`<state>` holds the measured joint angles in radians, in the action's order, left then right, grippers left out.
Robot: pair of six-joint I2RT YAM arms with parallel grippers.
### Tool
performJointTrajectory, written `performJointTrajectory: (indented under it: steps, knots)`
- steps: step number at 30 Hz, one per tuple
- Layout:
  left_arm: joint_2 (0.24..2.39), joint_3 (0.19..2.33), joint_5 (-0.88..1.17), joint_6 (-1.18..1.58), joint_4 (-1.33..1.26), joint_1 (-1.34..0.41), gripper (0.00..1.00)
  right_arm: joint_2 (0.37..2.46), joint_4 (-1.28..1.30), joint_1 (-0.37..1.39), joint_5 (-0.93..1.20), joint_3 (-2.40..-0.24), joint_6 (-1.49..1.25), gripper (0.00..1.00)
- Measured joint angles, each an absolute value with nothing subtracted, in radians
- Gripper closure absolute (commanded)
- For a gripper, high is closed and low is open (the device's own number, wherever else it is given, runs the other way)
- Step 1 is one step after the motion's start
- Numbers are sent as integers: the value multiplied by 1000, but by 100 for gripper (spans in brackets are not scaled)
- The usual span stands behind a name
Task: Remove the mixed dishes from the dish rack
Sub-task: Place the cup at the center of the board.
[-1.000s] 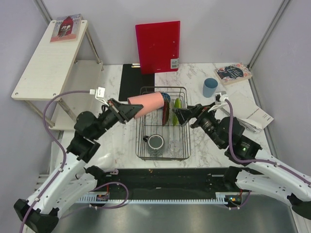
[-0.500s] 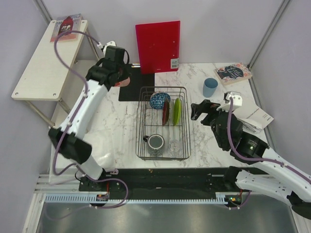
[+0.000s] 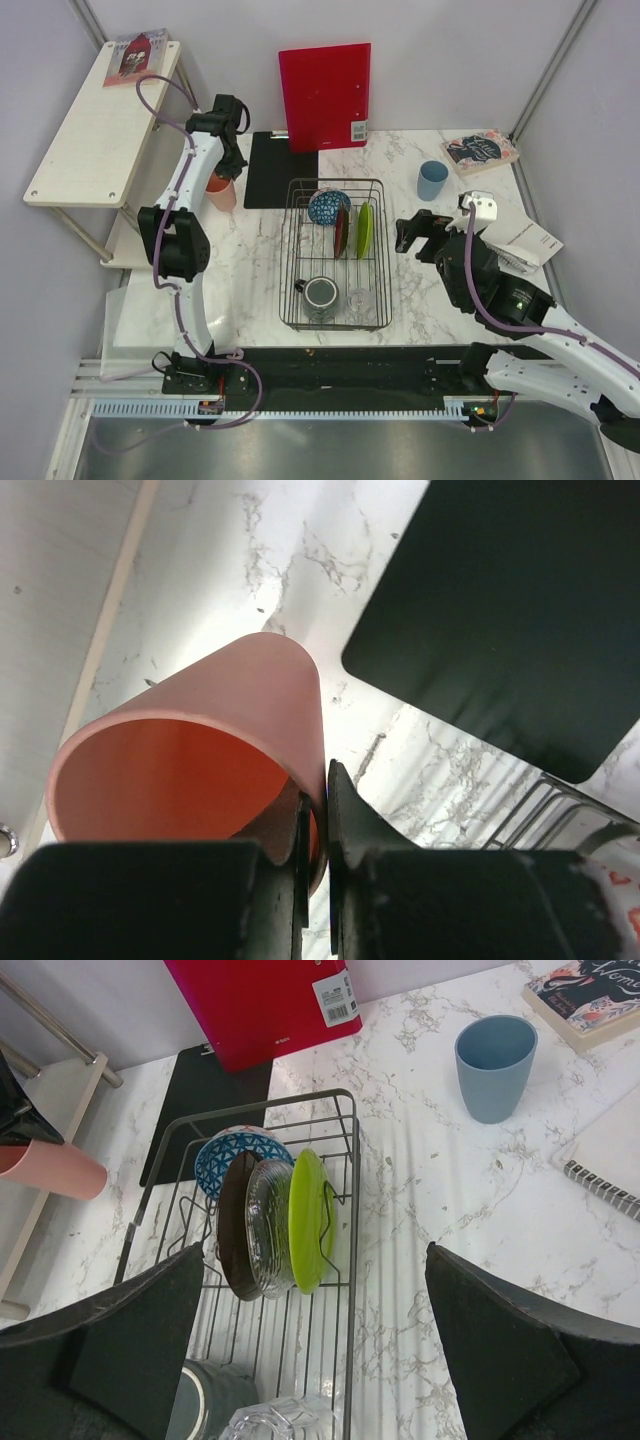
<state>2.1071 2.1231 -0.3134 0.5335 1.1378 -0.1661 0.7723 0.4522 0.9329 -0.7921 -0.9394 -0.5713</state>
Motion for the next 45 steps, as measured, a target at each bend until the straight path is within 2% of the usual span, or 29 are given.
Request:
performJointTrajectory:
  steps: [18,20,21,23,24,26,27,29,37,38,39,41,45]
  knots:
    - [2195,2070,-294,500,1063,-129,98,829,465,933,-775,-923,-573,2]
    - [2198,2056,-286,496,1043,-128,91,834,465,933,-775,-923,-573,2]
    - [2195,2052,-284,495,1038,-127,82,836,466,933,-775,-923,-573,2]
    - [2189,2043,-278,489,1030,-126,73,843,466,933,-776,-923,-572,2]
    - [2187,2038,-268,487,1023,-125,62,847,465,933,-776,-923,-572,2]
    - [2187,2032,-253,481,1016,-125,52,854,465,933,-776,-923,-571,2]
    - [2186,2028,-248,478,1015,-125,43,858,465,933,-776,-923,-571,2]
    - [2181,2025,-236,474,1015,-125,35,865,465,933,-776,-923,-571,2]
    - [2057,2028,-224,469,1015,-125,30,888,464,933,-776,-924,-554,2]
    - [2032,2032,-223,470,1014,-128,25,892,464,933,-776,-924,-550,2]
    - [2005,2037,-223,470,1014,-131,7,894,463,933,-776,-925,-547,2]
    - [1948,2047,-224,468,1013,-144,1,901,463,933,-779,-925,-543,2]
    - [1819,2051,-239,468,982,-238,1,905,440,933,-807,-919,-535,2]
